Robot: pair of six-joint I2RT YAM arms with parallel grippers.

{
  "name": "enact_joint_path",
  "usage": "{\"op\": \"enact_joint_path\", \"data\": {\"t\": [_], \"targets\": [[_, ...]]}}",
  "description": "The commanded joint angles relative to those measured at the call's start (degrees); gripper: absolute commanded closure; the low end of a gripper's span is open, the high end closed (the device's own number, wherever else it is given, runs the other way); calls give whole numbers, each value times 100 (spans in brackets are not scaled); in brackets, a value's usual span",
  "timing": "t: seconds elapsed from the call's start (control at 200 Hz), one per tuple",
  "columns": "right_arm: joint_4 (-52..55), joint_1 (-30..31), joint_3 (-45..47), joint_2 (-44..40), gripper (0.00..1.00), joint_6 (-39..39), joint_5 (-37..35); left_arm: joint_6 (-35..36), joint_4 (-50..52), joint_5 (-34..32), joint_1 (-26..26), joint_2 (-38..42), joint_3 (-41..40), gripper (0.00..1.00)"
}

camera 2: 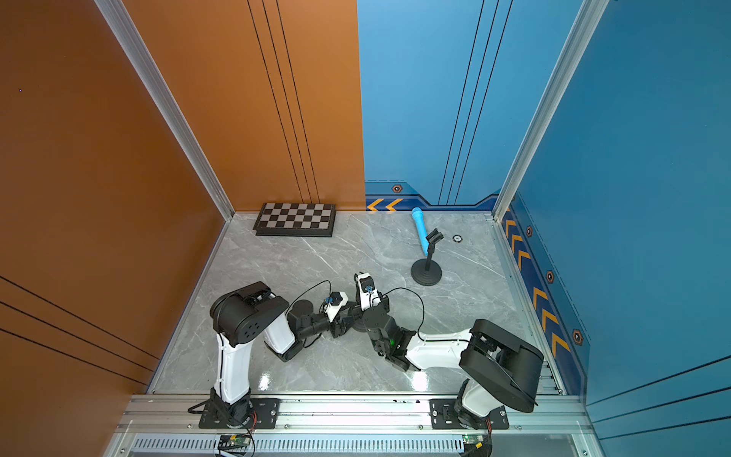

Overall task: Assemble a microphone stand
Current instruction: Screw the microphone stand pole into the microphone stand base.

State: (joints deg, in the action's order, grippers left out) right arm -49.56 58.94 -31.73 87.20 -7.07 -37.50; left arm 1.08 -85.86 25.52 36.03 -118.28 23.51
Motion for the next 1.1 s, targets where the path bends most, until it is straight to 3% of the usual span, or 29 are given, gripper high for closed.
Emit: {"op": "enact_joint_path", "data": {"t": [0.0,0.09,0.175,0.4,0.535,0.626,0.716,0.936,1.096], "targets": [[540,-85,-1,-30,80,130,78,54,814,196,234,-358,-2,42],[690,-131,-8,-209,70,315,366,151,855,83,222,-354,-33,42],[1049,-340,-1,-556,60,478,1071,218,937,35,186,-345,-66,42],[2678,-1632,49,-1765,43,1015,5167,405,1080,67,199,-32,-127,42],[4027,-2441,-257,-1990,40,1832,7357,573,1539,226,333,357,-59,41],[4344,-3019,-346,-2005,40,2047,8307,538,1551,265,325,582,-88,41],[4255,-3294,-325,-1976,40,2156,8670,538,1642,326,307,755,-96,39],[4213,-3319,-745,-1362,39,2404,8859,407,1674,593,320,802,77,37],[3841,-3288,-922,-964,39,2361,8631,347,1670,641,306,841,164,37]]}}
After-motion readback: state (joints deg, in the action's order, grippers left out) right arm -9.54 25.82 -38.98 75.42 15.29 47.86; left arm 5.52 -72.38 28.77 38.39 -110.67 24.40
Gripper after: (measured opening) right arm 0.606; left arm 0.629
